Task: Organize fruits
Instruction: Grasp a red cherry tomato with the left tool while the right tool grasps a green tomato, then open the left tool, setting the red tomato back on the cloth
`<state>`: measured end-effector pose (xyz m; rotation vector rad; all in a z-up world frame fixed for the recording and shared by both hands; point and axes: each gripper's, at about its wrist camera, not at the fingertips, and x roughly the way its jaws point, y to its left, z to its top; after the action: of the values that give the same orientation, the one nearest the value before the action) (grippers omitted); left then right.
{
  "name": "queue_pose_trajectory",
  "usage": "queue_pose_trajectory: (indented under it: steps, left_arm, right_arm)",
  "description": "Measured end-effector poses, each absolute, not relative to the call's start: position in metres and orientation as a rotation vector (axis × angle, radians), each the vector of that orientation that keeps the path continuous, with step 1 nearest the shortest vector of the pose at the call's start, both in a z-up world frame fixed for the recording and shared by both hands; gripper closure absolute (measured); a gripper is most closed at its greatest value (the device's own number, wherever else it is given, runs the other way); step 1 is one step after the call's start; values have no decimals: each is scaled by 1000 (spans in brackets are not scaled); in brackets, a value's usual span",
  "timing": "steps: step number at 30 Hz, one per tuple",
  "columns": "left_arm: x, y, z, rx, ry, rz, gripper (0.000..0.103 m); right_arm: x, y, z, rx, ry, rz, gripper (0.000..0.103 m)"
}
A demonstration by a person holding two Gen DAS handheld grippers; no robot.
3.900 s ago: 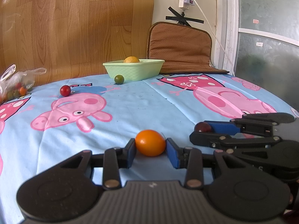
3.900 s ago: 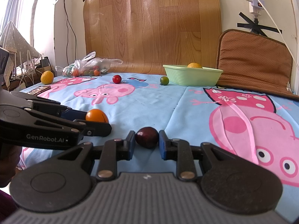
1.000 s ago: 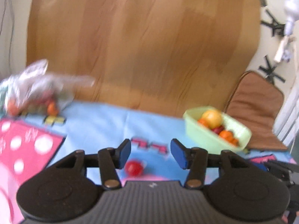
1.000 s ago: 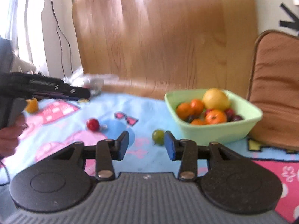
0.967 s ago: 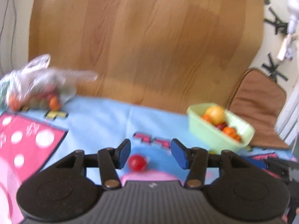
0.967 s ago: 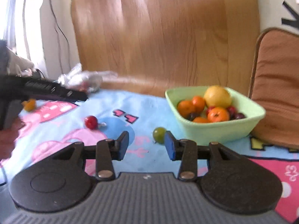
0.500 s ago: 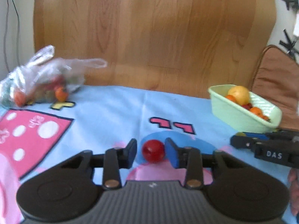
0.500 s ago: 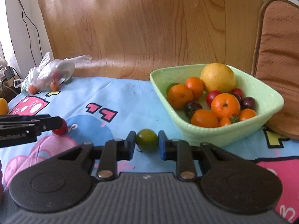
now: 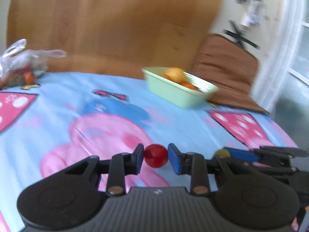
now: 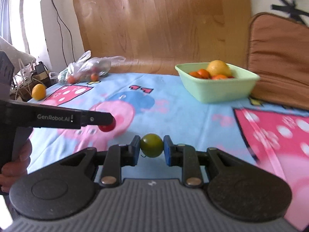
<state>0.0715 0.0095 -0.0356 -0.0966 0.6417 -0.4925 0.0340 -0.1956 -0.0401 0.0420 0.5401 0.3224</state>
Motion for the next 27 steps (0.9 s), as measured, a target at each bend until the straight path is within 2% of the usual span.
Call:
queue_pose_trajectory:
  steps: [8,12,27]
  left_arm:
    - [6,-15,-48,4,599,-556,75]
    - [-3,-9,-45,-45,625,-538,75]
    - [-44,-4,-56,-19,627,-418,76]
  right_arm:
    - [-34,-213,-50,88,536,154,75]
    - [-55,-213,-49,81,514,125,75]
    - [-76,-183,-68,-42,505,170,74]
